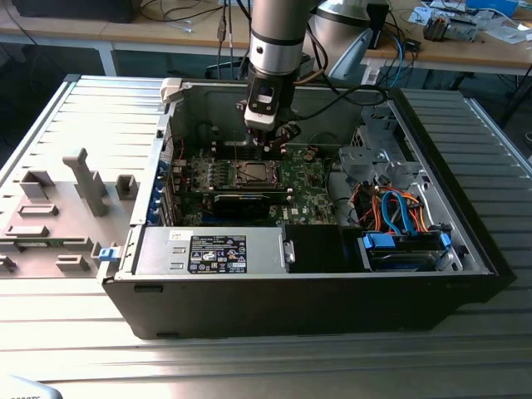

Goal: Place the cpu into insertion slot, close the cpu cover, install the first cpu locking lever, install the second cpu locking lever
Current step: 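Install the first cpu locking lever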

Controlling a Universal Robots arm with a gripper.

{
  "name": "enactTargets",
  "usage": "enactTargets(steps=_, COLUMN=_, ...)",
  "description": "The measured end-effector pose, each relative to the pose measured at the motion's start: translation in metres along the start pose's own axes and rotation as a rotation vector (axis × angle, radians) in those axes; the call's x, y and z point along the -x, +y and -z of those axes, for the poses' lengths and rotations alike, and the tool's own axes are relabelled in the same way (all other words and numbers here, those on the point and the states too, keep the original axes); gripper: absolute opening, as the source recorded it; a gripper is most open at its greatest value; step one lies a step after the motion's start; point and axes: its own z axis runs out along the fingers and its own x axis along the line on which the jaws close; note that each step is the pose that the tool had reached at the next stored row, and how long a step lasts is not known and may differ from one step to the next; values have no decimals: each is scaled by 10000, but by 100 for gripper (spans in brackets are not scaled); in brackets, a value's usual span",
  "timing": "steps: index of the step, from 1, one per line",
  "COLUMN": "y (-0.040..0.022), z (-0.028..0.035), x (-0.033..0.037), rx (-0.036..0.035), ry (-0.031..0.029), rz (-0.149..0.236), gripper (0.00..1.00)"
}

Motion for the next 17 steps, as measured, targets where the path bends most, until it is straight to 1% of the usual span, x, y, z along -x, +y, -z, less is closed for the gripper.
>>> enactTargets(steps=17, y=0, z=0, x=0, rx=-2, ry=-8, rz=215, gripper=11)
